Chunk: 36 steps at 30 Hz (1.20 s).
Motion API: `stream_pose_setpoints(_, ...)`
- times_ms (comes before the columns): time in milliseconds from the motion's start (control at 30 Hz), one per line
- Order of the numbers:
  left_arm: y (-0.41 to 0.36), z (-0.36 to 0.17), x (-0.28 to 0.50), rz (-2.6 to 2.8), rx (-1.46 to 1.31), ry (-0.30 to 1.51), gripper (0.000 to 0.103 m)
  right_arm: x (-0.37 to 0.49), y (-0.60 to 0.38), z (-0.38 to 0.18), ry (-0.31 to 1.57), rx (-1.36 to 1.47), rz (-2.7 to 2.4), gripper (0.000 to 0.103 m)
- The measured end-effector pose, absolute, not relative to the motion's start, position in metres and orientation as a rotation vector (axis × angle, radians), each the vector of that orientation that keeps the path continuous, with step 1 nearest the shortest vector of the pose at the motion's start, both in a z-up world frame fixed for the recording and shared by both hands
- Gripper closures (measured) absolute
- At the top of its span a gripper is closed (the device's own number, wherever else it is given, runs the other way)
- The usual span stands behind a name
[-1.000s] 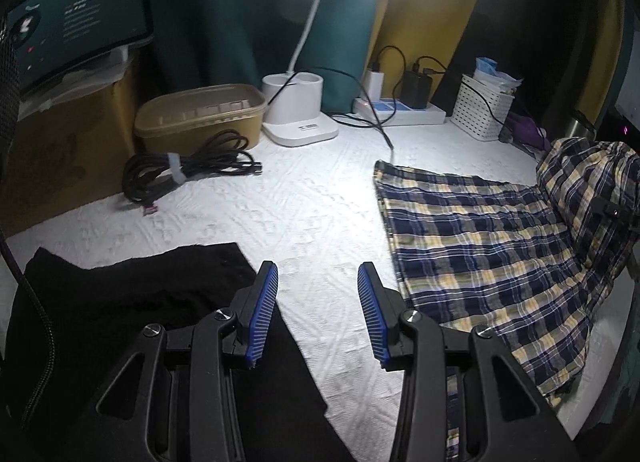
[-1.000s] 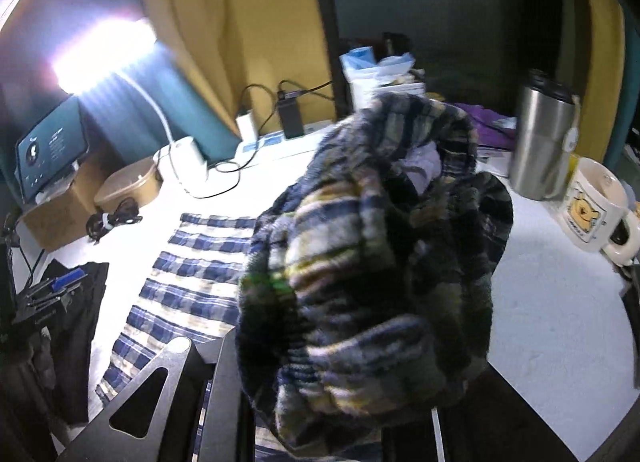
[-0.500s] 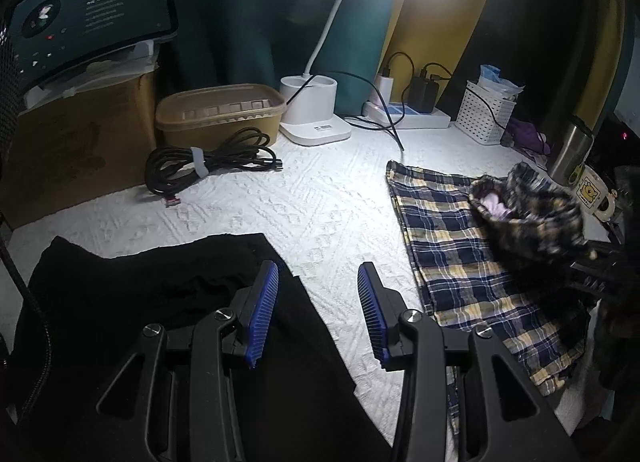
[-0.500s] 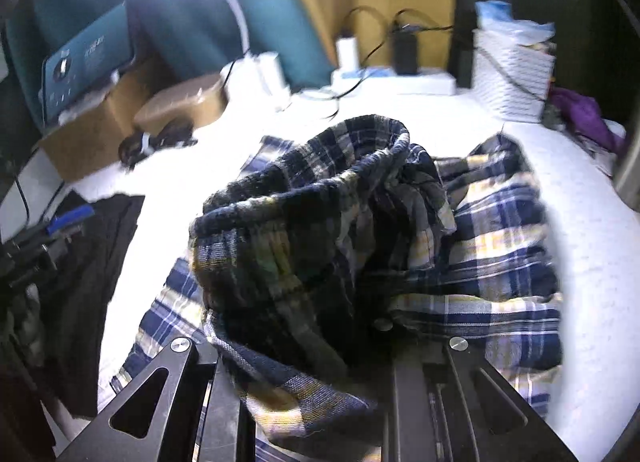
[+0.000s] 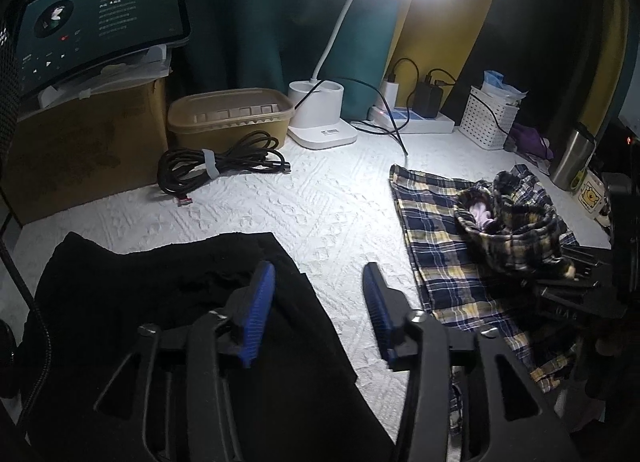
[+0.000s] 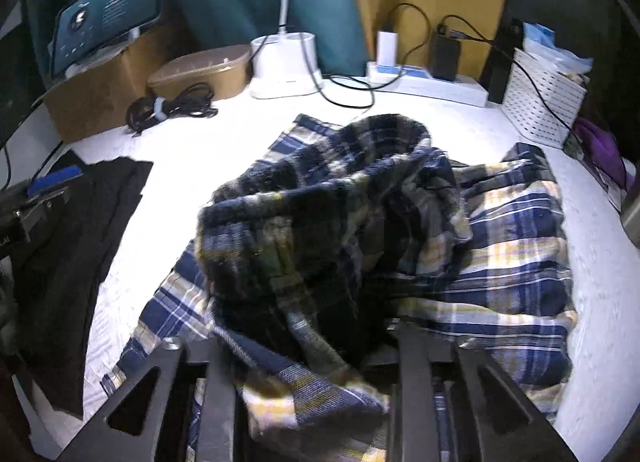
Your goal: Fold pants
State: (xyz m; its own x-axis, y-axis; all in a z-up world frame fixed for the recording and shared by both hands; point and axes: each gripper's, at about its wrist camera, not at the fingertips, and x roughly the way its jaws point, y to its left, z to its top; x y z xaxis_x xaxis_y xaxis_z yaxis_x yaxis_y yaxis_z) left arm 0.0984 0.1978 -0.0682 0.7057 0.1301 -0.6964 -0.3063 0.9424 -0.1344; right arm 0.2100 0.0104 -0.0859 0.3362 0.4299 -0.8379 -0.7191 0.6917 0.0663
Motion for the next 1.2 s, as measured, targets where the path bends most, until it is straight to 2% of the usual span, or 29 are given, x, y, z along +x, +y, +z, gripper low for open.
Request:
stream_pose_setpoints(33, 0.196, -0.067, 0.098, 0.246, -0.248, 0.751, 0.053, 0.207, 0.011, -0.086, 0.969, -0.339, 0.792, 0.03)
stream_pose_setpoints(67, 0.195, -0.066, 0.098, 0.247, -0.245, 0.751, 0.052, 0.205, 0.012, -0.085, 0.973, -0.33, 0.822, 0.001)
stream_pose_setpoints(100, 0.194, -0.065, 0.098, 0.251, -0.24, 0.751, 0.052, 0.201, 0.014, -0.083, 0.967, -0.324, 0.855, 0.0)
stream_pose_setpoints(433, 0.174, -0.05, 0.115, 0.259, -0.227, 0.731, 0.052, 0.195, -0.018, -0.053, 0.891, -0.285, 0.885, 0.0)
stream_pose_setpoints(600, 0.139, -0.043, 0.143, 0.132, -0.22, 0.703, 0.04, 0.216, -0.072, -0.036, 0.861, -0.21, 0.778, 0.0)
stream_pose_setpoints(967, 0.076, -0.049, 0.214, -0.043, -0.082, 0.744, 0.039, 0.268, -0.17, -0.044, 0.889, -0.092, 0.583, 0.0)
stream_pose_setpoints(1100, 0.071, -0.049, 0.232, -0.071, -0.035, 0.755, 0.039, 0.289, -0.178, -0.047, 0.892, -0.059, 0.582, 0.02)
stream_pose_setpoints(1200, 0.069, -0.054, 0.242, -0.115, -0.019, 0.774, 0.039, 0.304, -0.172, -0.048, 0.889, -0.06, 0.593, 0.029)
